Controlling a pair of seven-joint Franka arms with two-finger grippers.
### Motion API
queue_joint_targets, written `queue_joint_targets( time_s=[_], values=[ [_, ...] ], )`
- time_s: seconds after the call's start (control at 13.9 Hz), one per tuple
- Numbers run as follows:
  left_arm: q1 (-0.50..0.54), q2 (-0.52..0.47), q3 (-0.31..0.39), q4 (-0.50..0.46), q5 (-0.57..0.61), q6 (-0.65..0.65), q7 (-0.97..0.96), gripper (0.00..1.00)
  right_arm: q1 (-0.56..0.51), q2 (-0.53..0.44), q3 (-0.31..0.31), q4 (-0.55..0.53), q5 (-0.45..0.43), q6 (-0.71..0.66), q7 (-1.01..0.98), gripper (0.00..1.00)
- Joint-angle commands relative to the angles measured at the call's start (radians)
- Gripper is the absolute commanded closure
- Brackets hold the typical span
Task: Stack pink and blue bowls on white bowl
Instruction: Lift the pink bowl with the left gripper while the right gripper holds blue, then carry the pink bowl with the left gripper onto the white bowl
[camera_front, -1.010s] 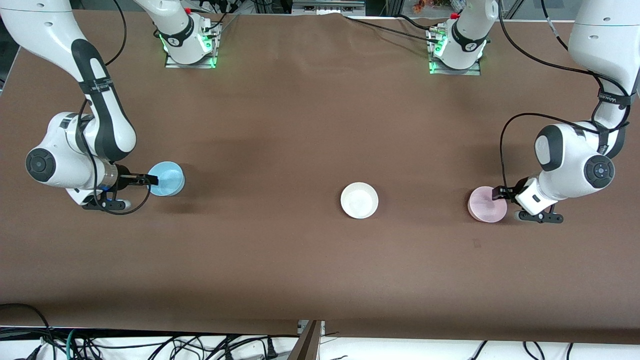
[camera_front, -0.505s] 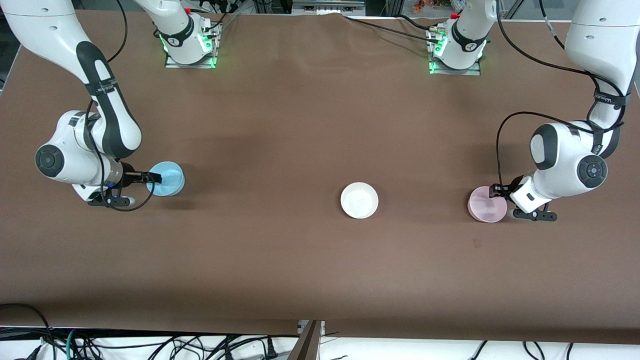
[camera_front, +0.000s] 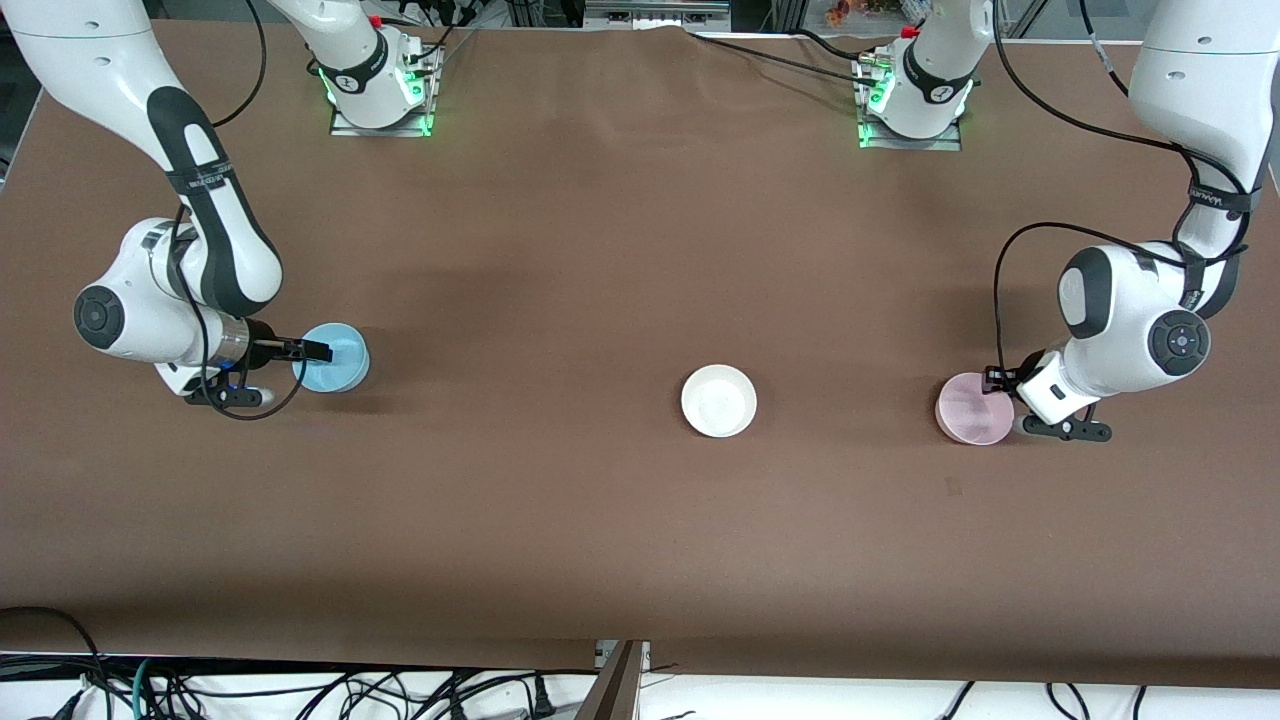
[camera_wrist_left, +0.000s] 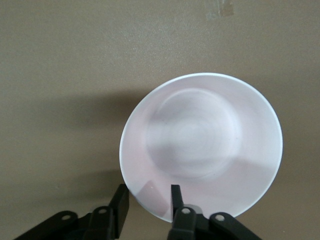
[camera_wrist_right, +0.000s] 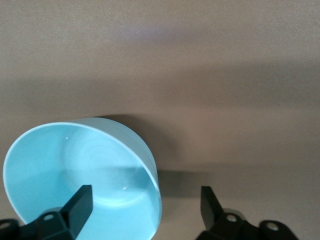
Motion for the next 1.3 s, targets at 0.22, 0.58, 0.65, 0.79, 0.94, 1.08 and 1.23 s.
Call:
queue_joint_targets(
  time_s=[0.22,0.58,0.65,0.79,0.94,1.08,1.23],
  values=[
    [0.001,0.002,0.002,-0.010,0.021,0.016,-0.005,1.00,-0.015,-0.009,0.010,-0.017,0.028,0.016,-0.031,0.79],
    [-0.019,0.004,-0.004,0.031,0.009,0.024,-0.063,1.00,-0.015,-0.013,0.011,-0.007,0.028,-0.005,-0.029,1.00],
    [-0.049,0.004,-0.015,0.056,0.007,0.020,-0.127,1.00,-0.015,-0.018,0.011,-0.005,0.029,-0.007,-0.031,1.00],
    [-0.130,0.004,-0.017,0.100,0.006,0.011,-0.309,1.00,-0.015,-0.025,0.011,0.016,0.029,-0.027,-0.032,1.00],
    [-0.195,-0.001,-0.023,0.148,0.006,-0.038,-0.441,1.00,-0.015,-0.032,0.008,0.076,0.029,-0.108,-0.031,1.00],
    [-0.264,0.000,-0.023,0.197,0.001,-0.085,-0.555,1.00,-0.017,-0.032,0.007,0.146,0.032,-0.200,-0.031,1.00],
    [-0.308,-0.001,-0.024,0.217,-0.047,-0.085,-0.647,1.00,-0.020,-0.036,0.005,0.218,0.032,-0.287,-0.028,1.00]
  ],
)
